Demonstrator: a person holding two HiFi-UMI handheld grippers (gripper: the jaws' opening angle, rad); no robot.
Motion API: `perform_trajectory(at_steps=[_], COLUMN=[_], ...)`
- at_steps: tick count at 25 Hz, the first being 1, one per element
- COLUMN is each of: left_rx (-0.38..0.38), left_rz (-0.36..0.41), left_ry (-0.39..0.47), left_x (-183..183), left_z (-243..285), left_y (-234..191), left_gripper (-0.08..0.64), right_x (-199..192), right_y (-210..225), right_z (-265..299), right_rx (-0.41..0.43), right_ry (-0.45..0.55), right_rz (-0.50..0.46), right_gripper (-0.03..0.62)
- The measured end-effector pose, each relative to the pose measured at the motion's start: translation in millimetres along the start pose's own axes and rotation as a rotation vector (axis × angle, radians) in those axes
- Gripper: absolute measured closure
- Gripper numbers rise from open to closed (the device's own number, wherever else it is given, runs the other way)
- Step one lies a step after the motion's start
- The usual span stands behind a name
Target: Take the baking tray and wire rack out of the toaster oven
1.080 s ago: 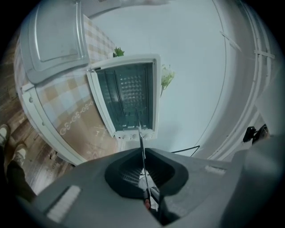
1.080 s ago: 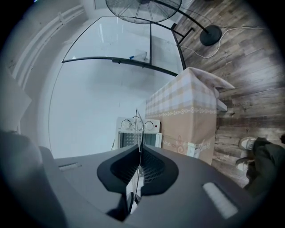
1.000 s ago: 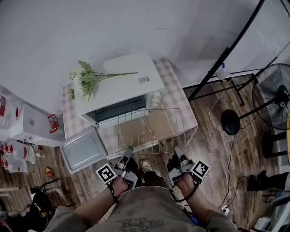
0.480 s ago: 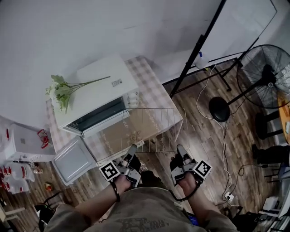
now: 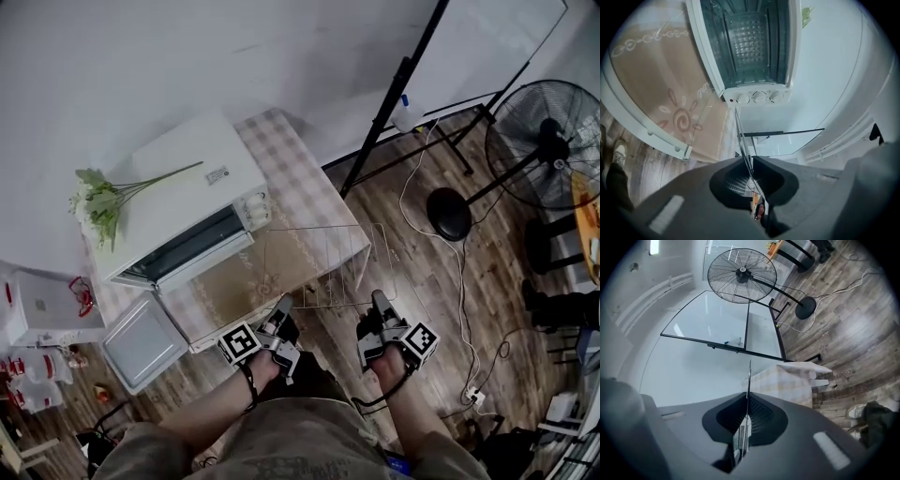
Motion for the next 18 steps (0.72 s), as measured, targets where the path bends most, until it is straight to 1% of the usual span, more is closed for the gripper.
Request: perform_trajectory(at_steps=[7,14,18], left_rx=[0.103,0.131,0.167], left_rz=[0.007,-0.011,0.004], left_ry=[-0.009,0.017,0.039], left_x=[8.0,24.3,36.3], left_z=[10.9,27.4,35.0], left_y=[-44.2,-65.5,-72.8], left_gripper=[0.543,0.545,0.546], right_x=[5.7,9.8,9.9], right_y=[31.1,50.2,55.3], right_z=[32.7,65.0,85.5], right_rx=[-0.054,-0.085,-0.093], right_ry=[-0.009,-0.010,-0.029], right_rz=[-0.001,0.007,-0.003], right_gripper=[0.568,0.566,0.566])
Point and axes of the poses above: the fingertips, and each gripper's own axes: z forward along the fingers, y to its right, x out of its top, the point moved 3 cm from there along -z, backward along the fingers, and after that the axes turned 7 degrees about -x, right-handed, at the moved point
